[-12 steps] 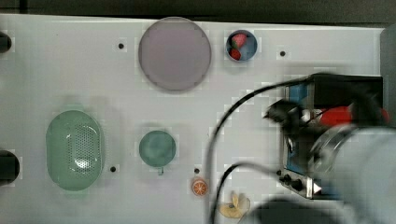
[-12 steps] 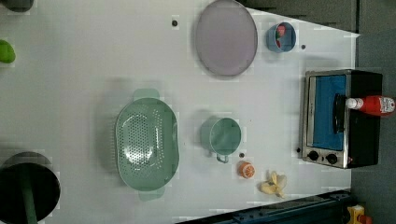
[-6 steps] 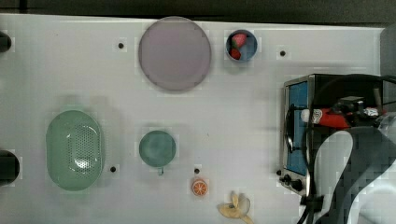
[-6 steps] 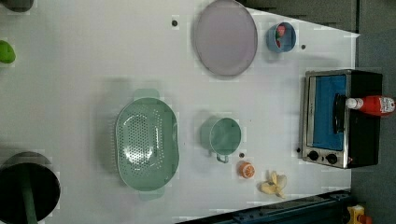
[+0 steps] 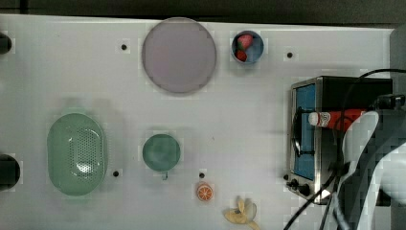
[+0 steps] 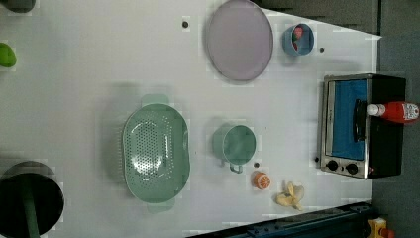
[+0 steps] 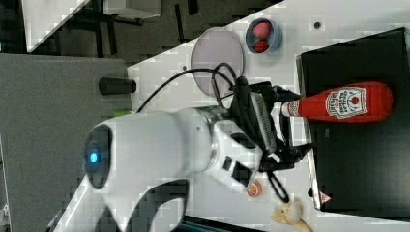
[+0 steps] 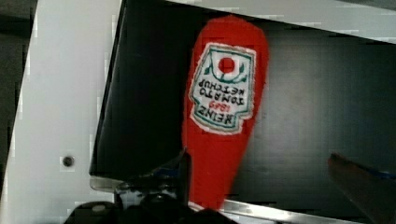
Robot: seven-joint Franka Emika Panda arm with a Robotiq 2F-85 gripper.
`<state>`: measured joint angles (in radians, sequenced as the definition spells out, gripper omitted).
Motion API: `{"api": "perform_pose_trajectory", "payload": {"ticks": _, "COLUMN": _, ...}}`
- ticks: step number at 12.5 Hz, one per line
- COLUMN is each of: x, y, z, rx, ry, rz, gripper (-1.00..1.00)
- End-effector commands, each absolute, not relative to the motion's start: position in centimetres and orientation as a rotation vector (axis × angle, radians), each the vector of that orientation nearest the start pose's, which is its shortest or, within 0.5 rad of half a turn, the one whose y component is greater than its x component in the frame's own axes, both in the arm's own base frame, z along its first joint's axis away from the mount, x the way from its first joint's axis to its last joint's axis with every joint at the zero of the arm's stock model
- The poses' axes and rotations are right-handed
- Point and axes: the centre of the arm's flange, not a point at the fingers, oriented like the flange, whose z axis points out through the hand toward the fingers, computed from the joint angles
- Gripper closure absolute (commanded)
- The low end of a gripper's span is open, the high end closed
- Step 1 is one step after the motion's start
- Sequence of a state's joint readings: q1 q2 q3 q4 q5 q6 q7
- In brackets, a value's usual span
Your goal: Pick Ketchup from oven and place it on table.
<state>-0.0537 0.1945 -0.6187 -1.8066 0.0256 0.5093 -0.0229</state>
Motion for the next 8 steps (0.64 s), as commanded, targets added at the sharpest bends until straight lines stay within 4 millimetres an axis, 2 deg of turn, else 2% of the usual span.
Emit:
{"api": "perform_pose_trajectory", "payload": {"ticks": 1, "x": 50.4, "y": -39.0, "z": 44.1, "rx": -2.251, "ry": 2.227, "rz": -0.212, "gripper": -1.0}}
{"api": "perform_pose_trajectory", "payload": {"ticks": 4, "x": 50.7, "y": -40.2, "z": 40.0, "rx": -2.152, "ry": 2.283, "rz": -0.148, "gripper": -1.0}}
{"api": "perform_pose_trajectory", "payload": {"ticks": 8, "x": 51.0, "y": -41.1, "z": 37.2, "rx": -2.17, "ry": 2.318, "rz": -0.18, "gripper": -1.0}}
